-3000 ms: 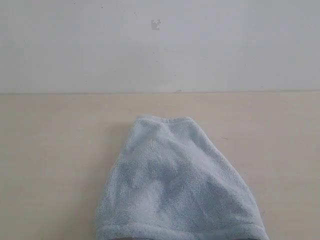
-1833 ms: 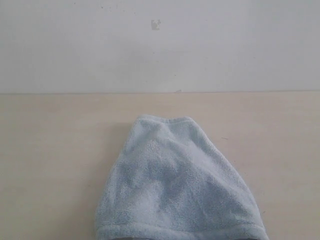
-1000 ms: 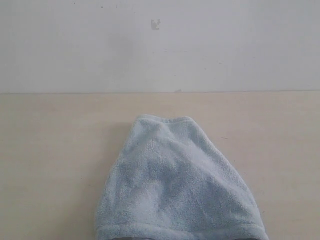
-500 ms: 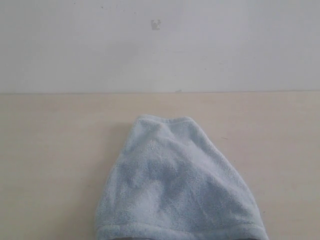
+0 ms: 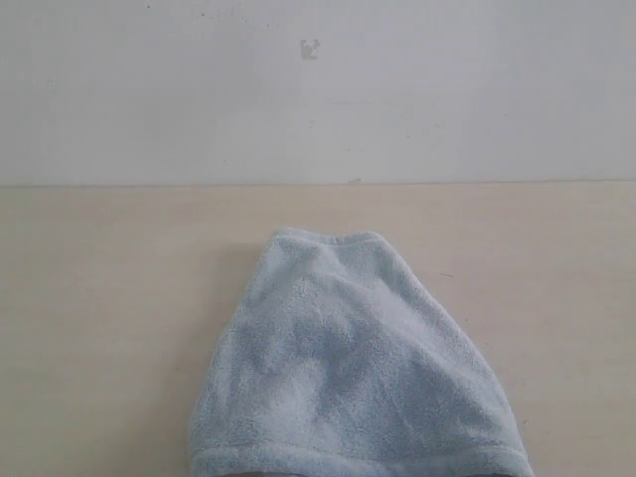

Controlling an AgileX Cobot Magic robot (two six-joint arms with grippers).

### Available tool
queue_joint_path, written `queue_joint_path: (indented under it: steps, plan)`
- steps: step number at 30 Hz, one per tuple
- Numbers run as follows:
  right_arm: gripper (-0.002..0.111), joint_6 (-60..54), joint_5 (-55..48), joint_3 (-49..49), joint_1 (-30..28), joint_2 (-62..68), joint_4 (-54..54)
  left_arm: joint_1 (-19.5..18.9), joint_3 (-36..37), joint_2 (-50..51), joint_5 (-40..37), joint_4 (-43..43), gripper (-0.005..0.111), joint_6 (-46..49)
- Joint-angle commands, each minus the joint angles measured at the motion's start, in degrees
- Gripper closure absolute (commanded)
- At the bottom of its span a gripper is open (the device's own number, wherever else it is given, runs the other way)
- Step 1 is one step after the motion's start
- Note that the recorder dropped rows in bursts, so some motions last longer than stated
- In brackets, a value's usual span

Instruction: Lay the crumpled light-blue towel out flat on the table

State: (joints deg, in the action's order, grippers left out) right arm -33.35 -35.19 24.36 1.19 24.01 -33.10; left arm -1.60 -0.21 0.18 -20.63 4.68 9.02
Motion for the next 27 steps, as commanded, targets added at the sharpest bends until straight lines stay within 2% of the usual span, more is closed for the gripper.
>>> queue_joint_path:
  steps: [1,4,10,13,16,20,23,27]
  plan:
    - [0.109,8.4,-9.8,5.2,0.1,19.3,7.6,0.1,0.2,-0.2,0.3,0.4,0.103,-0.4]
    - [0.109,3.6,-11.6,8.0,0.1,31.6,0.4,0.1,0.2,-0.2,0.3,0.4,0.103,-0.4]
    - [0.109,-15.2,-19.6,10.9,0.1,49.8,-19.8,0.1,0.2,-0.2,0.3,0.4,0.103,-0.4]
    - [0.105,-21.2,-19.4,11.3,0.1,55.3,-22.3,0.1,0.2,-0.2,0.3,0.4,0.103,-0.4]
    - [0.092,-23.8,-15.2,11.3,0.1,59.9,-22.2,0.1,0.2,-0.2,0.3,0.4,0.103,-0.4]
    - [0.060,-24.3,-8.2,11.3,0.1,64.7,-22.0,0.1,0.2,-0.2,0.3,0.4,0.103,-0.4]
    - [0.041,-25.2,-3.8,11.3,0.0,66.3,-21.2,0.1,0.2,-0.2,0.3,0.4,0.103,-0.4]
    - [0.040,-24.7,-4.8,11.3,0.0,68.3,-21.1,0.1,0.2,-0.2,0.3,0.4,0.103,-0.4]
